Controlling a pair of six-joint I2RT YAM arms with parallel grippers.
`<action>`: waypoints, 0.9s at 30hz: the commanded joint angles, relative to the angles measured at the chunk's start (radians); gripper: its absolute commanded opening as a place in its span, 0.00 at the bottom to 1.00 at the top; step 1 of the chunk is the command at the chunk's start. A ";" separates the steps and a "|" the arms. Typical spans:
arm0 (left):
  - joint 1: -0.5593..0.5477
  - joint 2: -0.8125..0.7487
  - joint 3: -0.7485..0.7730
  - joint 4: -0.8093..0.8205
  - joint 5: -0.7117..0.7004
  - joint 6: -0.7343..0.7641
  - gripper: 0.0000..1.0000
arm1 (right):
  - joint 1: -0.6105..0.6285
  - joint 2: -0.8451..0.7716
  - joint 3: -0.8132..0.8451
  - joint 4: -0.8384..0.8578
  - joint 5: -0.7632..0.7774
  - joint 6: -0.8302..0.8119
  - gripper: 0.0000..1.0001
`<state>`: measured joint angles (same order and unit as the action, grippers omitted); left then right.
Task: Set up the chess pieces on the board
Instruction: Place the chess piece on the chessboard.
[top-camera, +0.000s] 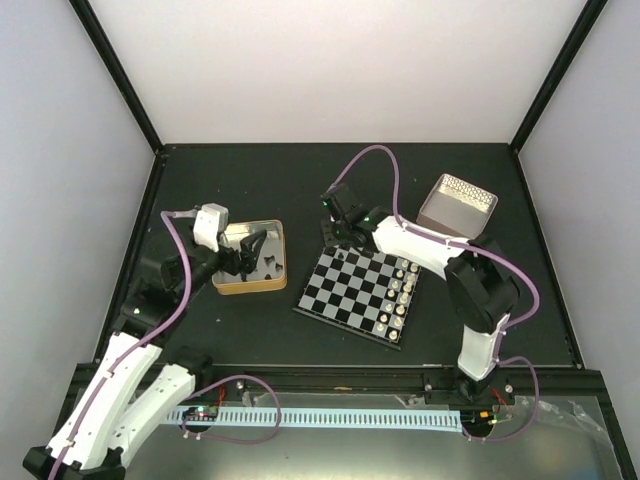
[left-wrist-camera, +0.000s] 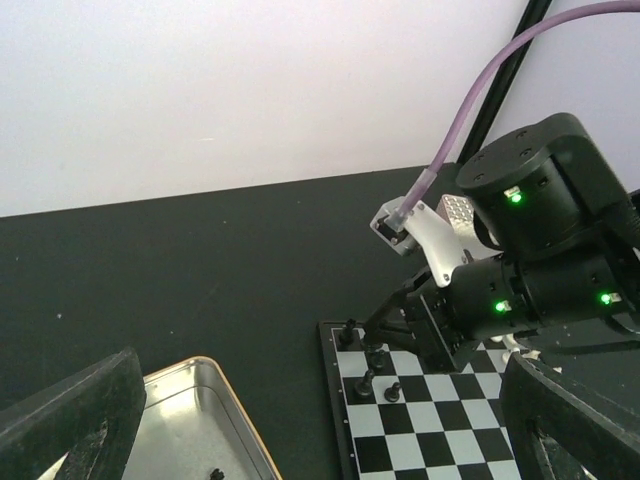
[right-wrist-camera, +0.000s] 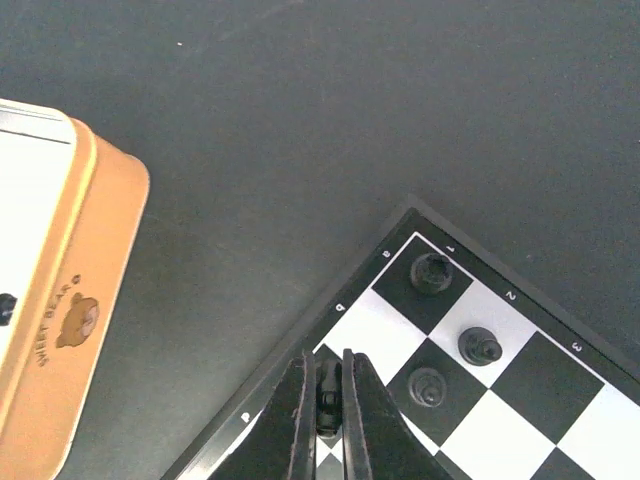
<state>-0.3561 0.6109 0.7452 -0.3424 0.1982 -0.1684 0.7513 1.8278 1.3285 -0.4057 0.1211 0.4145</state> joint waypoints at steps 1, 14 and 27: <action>-0.004 0.014 0.004 0.028 0.003 -0.018 0.99 | 0.005 0.033 0.041 -0.001 0.076 0.011 0.02; -0.005 0.035 0.002 0.021 0.015 -0.023 0.99 | 0.003 0.149 0.092 -0.012 0.106 0.020 0.02; -0.006 0.044 0.002 0.020 0.021 -0.029 0.99 | 0.000 0.198 0.097 -0.031 0.147 0.041 0.02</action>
<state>-0.3561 0.6559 0.7433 -0.3424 0.2073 -0.1875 0.7509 2.0132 1.4063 -0.4309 0.2161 0.4374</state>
